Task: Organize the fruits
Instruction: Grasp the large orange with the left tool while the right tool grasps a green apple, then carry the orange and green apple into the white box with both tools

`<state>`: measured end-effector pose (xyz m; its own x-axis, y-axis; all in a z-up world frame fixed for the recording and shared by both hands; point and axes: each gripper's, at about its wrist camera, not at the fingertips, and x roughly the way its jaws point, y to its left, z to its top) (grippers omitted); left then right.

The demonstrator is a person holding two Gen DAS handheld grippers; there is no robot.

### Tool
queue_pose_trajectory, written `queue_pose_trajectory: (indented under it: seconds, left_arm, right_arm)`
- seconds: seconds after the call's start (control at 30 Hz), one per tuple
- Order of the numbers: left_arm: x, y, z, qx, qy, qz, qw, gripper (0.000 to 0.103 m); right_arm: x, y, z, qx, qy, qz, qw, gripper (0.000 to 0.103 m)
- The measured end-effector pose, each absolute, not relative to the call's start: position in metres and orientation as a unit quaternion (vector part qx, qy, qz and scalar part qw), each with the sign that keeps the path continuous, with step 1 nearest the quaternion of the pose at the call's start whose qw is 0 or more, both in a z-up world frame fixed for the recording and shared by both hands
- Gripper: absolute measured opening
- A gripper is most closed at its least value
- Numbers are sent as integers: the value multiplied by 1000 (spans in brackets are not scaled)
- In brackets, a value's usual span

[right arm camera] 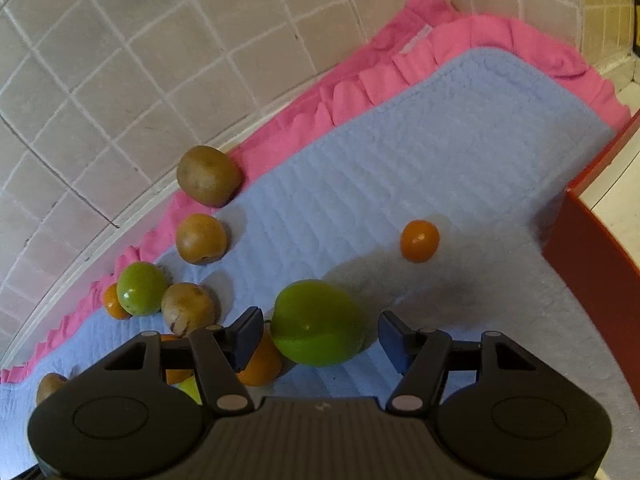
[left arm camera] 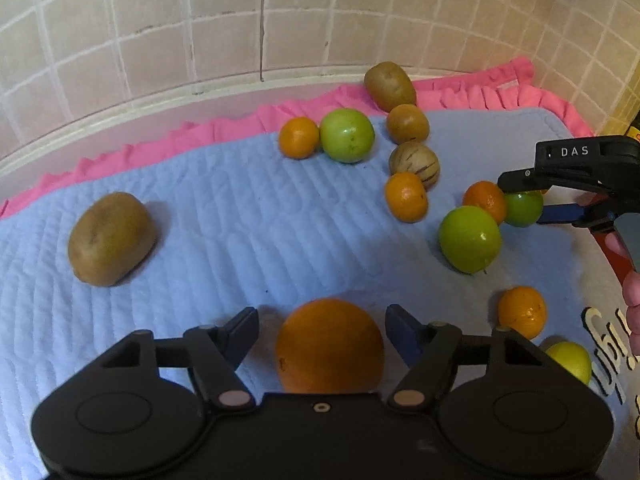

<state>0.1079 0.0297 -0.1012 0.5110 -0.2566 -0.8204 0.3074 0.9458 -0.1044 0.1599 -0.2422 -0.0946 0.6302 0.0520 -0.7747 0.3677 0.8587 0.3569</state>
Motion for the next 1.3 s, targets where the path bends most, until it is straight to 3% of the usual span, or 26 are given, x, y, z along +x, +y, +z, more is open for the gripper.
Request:
queue_pose_trajectory:
  seconds: [0.23,0.3,0.4,0.93,1.3]
  left_arm:
    - [111,25,-109,30,474,-162,865,84]
    - [109,24,-110,38,469,-157,868,77]
    - [106,22,-108,47,457,-161,874,64]
    - [84,7,-85,76,421,-158,890,62]
    - [62,-3,-79,89,412,-173,890,62]
  right_arm:
    - [169,-244,-98,242,419,-100,869,62]
    - [169,-246,-99,248,418,-90,869,55]
    - [170,-247,-98,249,421,-82,869,55]
    - [126,-257,-68,250,385,-100,883,54]
    - [100,-246,-106,226,413,-89,878,57]
